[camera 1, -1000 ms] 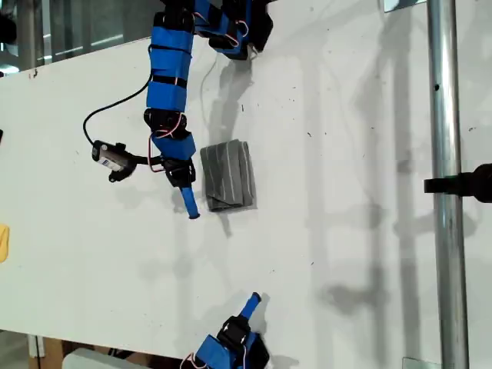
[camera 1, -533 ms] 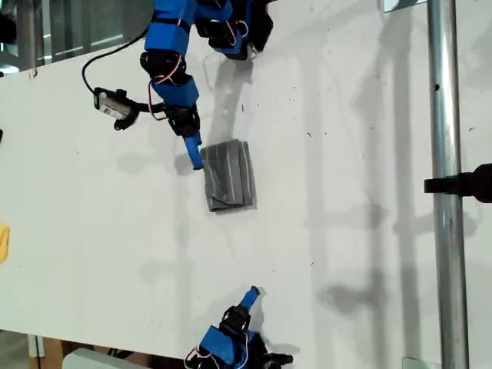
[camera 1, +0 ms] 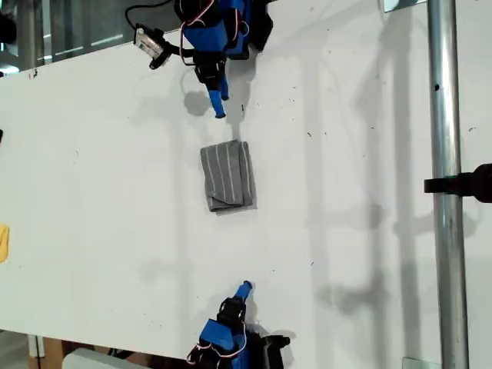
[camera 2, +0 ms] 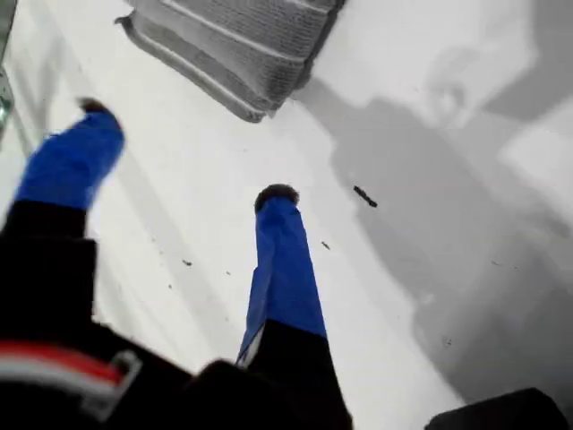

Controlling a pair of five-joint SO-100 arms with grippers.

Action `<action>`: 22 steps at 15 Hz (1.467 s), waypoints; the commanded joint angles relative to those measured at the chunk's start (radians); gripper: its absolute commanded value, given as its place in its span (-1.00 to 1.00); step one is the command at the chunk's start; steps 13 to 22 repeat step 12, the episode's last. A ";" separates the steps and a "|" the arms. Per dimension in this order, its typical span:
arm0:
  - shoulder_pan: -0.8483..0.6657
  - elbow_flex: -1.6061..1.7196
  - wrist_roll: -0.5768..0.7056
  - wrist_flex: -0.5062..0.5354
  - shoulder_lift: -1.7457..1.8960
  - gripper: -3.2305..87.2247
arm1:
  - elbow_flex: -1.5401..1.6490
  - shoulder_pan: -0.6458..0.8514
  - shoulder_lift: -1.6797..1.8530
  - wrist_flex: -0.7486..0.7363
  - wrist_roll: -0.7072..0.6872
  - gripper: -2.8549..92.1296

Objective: Grasp corners of a towel and fold twice.

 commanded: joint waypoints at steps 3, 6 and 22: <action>0.046 0.006 0.382 0.006 0.006 -0.99 | 0.087 -0.057 -0.002 0.049 0.196 -0.94; 0.041 0.006 0.376 0.006 0.006 -0.99 | 0.084 -0.141 0.003 0.071 0.097 -0.75; 0.041 0.006 0.376 0.006 0.006 -0.99 | 0.084 -0.164 0.003 0.072 0.091 -0.75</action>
